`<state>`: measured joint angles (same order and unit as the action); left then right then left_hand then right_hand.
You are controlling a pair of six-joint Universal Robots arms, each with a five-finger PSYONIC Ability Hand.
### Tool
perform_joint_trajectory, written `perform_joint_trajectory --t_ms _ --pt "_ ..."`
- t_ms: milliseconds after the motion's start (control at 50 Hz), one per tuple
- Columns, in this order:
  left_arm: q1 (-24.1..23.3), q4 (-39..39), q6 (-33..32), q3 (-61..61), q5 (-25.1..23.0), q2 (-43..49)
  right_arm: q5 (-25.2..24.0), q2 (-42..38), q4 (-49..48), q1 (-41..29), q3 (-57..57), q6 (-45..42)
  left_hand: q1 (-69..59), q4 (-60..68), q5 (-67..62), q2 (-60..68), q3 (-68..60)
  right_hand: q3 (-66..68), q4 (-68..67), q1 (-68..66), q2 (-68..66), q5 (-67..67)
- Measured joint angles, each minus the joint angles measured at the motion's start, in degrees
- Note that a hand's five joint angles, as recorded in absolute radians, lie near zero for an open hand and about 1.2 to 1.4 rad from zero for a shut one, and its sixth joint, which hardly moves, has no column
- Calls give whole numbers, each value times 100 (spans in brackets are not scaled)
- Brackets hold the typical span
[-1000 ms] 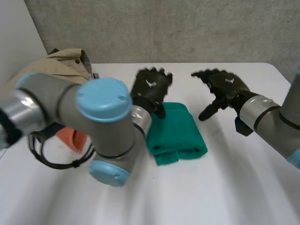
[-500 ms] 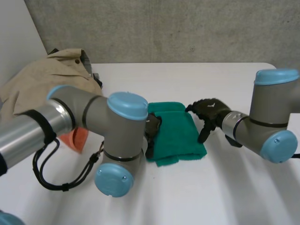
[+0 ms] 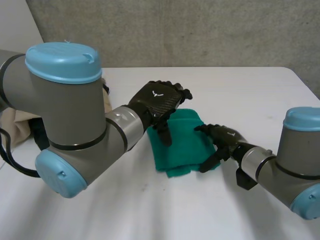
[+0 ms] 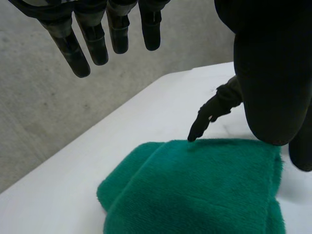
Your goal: Fold the laundry.
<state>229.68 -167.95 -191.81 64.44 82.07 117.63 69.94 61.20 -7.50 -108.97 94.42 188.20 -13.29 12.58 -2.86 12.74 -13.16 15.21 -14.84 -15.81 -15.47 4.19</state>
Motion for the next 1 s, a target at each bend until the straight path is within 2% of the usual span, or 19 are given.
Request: perform_joint_trajectory --t_ms 100,260,360,380,480,620,720,820,900,980,1000 --pt "89 1 18 147 -131 -10 -79 -285 -178 -17 -87 185 0 0 0 0 0 169 -200 -105 -61 294" --pt "84 -10 22 257 -118 4 84 -759 -347 -37 -411 178 0 0 0 0 0 1504 -1520 -1439 -1491 1580" --pt "64 -19 22 270 -114 5 319 -881 -443 -37 -531 88 0 0 0 0 0 2713 -2824 -2486 -2728 2790" --pt "63 -21 22 269 -114 5 361 -888 -465 -37 -547 57 0 0 0 0 0 3363 -3501 -3014 -3404 3390" --pt "67 -49 21 258 -120 6 493 -894 -536 -36 -588 -178 0 0 0 0 0 4794 -5203 -4064 -4860 4855" --pt "70 -109 19 229 -127 6 571 -863 -559 -8 -710 -473 0 0 0 0 0 4907 -5360 -4148 -4943 4879" --pt "21 -131 11 102 -132 10 799 -894 -570 73 -1073 -546 0 0 0 0 0 4950 -5361 -4227 -4946 4879" --pt "-154 -135 -6 -197 -139 19 1193 -1201 -570 519 -1871 -597 0 0 0 0 0 4950 -5362 -4239 -4946 4910" --pt "-336 -135 -14 -459 -146 34 1469 -1728 -559 1137 -2860 -679 0 0 0 0 0 4951 -5363 -4239 -4946 4952" --pt "-419 -133 -14 -564 -148 43 1577 -2102 -515 1501 -3485 -750 0 0 0 0 0 5034 -5364 -4239 -4976 4953" --pt "-466 -133 -14 -618 -147 46 1623 -2388 -442 1732 -3954 -813 0 0 0 0 0 5055 -5366 -4239 -4984 4953"
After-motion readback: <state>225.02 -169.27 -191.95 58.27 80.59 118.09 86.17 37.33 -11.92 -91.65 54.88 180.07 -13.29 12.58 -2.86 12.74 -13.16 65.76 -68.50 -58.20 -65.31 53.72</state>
